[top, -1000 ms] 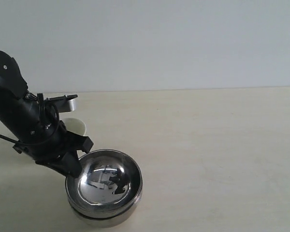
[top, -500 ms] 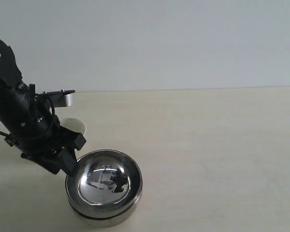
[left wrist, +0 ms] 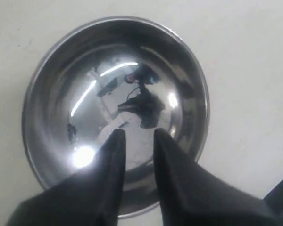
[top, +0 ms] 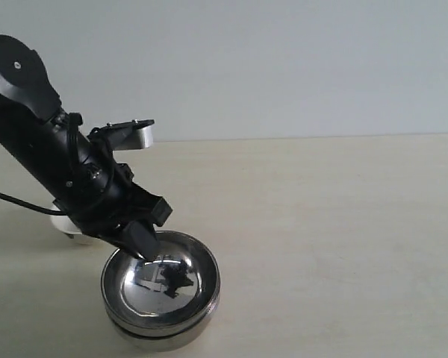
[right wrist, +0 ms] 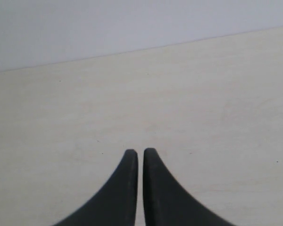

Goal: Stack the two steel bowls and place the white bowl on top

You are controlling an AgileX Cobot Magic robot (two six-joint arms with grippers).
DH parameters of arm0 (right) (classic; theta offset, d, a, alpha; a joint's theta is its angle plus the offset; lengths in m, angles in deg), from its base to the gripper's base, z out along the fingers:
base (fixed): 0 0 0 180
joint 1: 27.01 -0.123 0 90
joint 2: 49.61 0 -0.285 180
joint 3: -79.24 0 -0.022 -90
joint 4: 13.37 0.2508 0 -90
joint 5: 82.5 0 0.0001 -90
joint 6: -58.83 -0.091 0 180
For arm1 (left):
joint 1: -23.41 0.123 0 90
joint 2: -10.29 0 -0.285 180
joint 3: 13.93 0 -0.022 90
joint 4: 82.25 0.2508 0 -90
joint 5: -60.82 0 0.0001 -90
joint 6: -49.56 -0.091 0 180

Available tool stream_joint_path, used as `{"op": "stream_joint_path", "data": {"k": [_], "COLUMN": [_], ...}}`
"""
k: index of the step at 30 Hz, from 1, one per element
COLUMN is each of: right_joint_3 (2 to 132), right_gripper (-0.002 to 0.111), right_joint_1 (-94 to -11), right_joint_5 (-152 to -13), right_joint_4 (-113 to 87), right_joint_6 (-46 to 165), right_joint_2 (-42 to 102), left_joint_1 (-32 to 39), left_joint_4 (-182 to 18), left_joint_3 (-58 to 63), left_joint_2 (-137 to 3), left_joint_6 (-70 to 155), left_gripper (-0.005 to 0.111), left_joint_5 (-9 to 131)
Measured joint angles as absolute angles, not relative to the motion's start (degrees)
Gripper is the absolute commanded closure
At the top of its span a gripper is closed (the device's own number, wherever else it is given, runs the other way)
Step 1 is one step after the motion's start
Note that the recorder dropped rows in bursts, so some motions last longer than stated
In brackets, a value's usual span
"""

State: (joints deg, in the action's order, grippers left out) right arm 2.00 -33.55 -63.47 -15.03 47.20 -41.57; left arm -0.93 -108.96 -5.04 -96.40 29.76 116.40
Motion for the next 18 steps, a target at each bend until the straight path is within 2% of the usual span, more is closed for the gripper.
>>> {"op": "stream_joint_path", "data": {"k": [18], "right_joint_3": [2.00], "right_gripper": [0.108], "right_joint_1": [-33.55], "right_joint_5": [-63.47], "right_joint_4": [-15.03], "right_joint_6": [47.20], "right_joint_2": [-41.57], "left_joint_1": [-1.12], "left_joint_4": [-108.16], "left_joint_3": [-5.31], "left_joint_2": [-110.86], "left_joint_6": [29.76], "left_gripper": [0.087], "left_joint_5": [110.51]}}
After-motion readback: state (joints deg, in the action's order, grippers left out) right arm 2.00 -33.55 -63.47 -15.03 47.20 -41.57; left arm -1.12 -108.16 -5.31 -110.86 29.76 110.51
